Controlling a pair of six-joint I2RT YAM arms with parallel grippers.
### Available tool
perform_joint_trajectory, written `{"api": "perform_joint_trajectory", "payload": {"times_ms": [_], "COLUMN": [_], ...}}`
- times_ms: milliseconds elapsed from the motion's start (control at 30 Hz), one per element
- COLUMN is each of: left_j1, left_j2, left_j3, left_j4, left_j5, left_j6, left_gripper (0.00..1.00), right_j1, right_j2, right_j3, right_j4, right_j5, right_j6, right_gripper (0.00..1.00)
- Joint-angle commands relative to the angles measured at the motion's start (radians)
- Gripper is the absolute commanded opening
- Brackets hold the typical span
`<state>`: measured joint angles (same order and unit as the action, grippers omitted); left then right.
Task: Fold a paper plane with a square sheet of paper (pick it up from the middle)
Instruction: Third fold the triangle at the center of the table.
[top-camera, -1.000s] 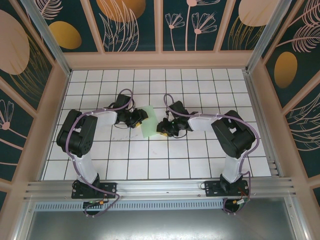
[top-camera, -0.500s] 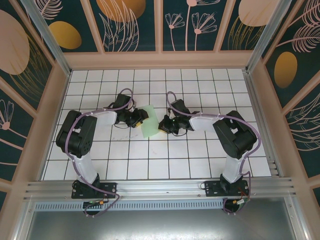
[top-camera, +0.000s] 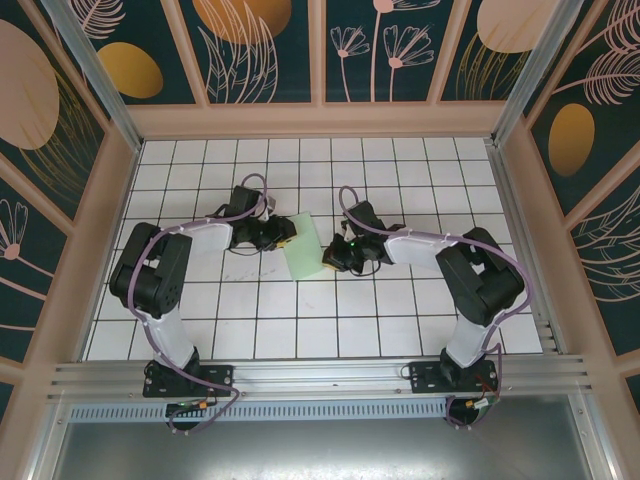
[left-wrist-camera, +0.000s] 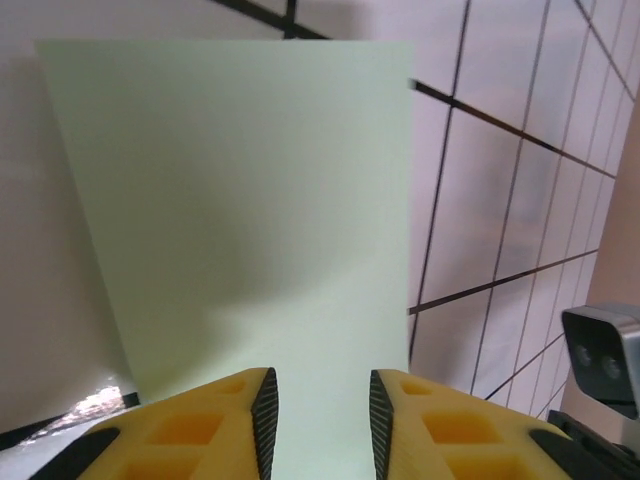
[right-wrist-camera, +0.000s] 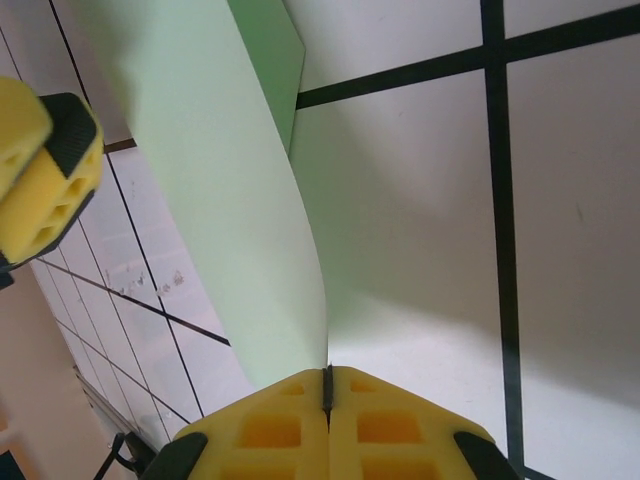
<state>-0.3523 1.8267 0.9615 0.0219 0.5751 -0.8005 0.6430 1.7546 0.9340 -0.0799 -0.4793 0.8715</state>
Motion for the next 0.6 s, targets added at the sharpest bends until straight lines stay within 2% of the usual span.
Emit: {"api": "perform_joint_trajectory", "payload": {"times_ms": [0,267,567], "left_j1": [-0.001,0.000,-0.001], "left_j2": [0.034,0.071,0.016], "left_j3": [0.005,0.005,0.042], "left_j4": [-0.031,-0.067,-0.041], "left_j5": [-0.009,-0.046,-0.026], "left_j6": [0.039,0.044,0.054], "left_gripper": [0.32,0.29,0.29], "right_j1": [0.001,0.024,0.054], "right_j2": [0.005,0.085,0.179], "right_j3": [0.040,0.125,0.174], "right_j4": [-0.027,0.046,0.156], "right_j5": [-0.001,-0.034,-0.035], "right_j6": [0.013,0.027,0.083], "right_gripper": [0.01,0.01,0.00]}}
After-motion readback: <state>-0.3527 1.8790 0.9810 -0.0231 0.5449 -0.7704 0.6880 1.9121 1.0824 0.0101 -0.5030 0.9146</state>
